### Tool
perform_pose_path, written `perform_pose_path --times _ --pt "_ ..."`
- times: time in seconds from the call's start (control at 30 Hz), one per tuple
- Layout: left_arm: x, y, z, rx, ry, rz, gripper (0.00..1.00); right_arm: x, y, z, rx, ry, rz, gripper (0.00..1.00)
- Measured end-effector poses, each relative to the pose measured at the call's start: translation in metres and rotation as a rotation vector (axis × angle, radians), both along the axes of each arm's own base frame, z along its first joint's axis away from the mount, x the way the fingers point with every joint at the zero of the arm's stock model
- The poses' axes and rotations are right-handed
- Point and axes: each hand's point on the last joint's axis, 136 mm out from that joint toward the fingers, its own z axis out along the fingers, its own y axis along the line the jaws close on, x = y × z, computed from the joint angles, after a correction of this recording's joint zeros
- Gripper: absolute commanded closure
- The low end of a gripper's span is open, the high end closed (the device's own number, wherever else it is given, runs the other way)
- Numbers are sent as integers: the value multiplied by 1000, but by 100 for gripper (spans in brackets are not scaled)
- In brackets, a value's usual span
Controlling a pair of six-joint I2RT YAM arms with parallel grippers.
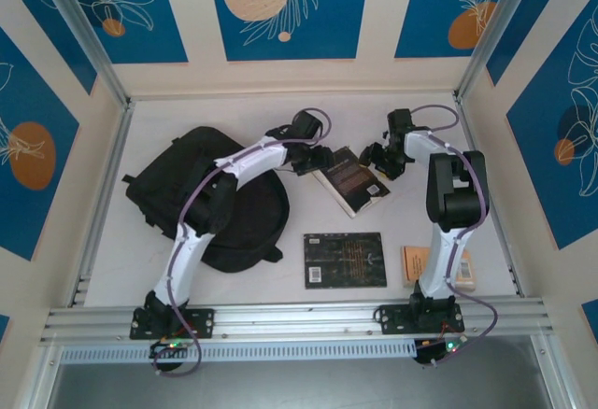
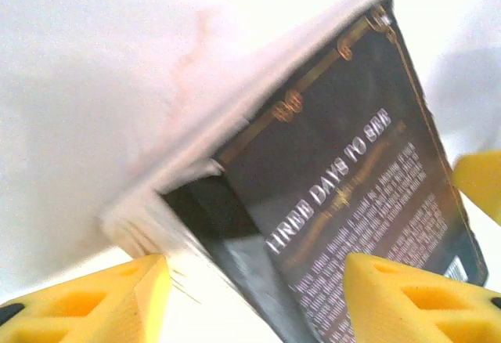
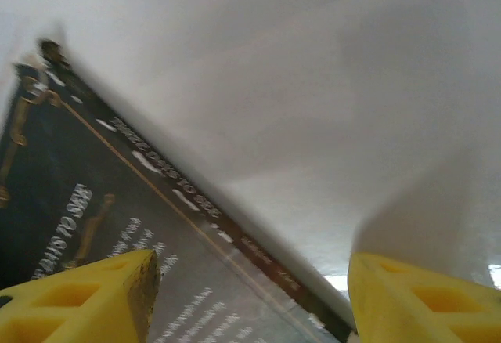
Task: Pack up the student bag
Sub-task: Pick up the book from the center of the table.
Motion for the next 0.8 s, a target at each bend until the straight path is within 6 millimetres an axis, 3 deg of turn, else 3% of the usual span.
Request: perform_pose_path --times 0.1,0.2,0.43,0.8 --pt "-3 6 -6 6 14 1 37 -2 4 0 3 4 10 36" --pt "-24 8 -18 18 53 -22 36 -6 15 -1 5 -1 34 36" --pt "-48 5 -17 28 83 -47 34 -37 52 1 94 6 85 36" --pt "-47 9 -16 21 104 -32 38 -58 81 9 479 25 89 44"
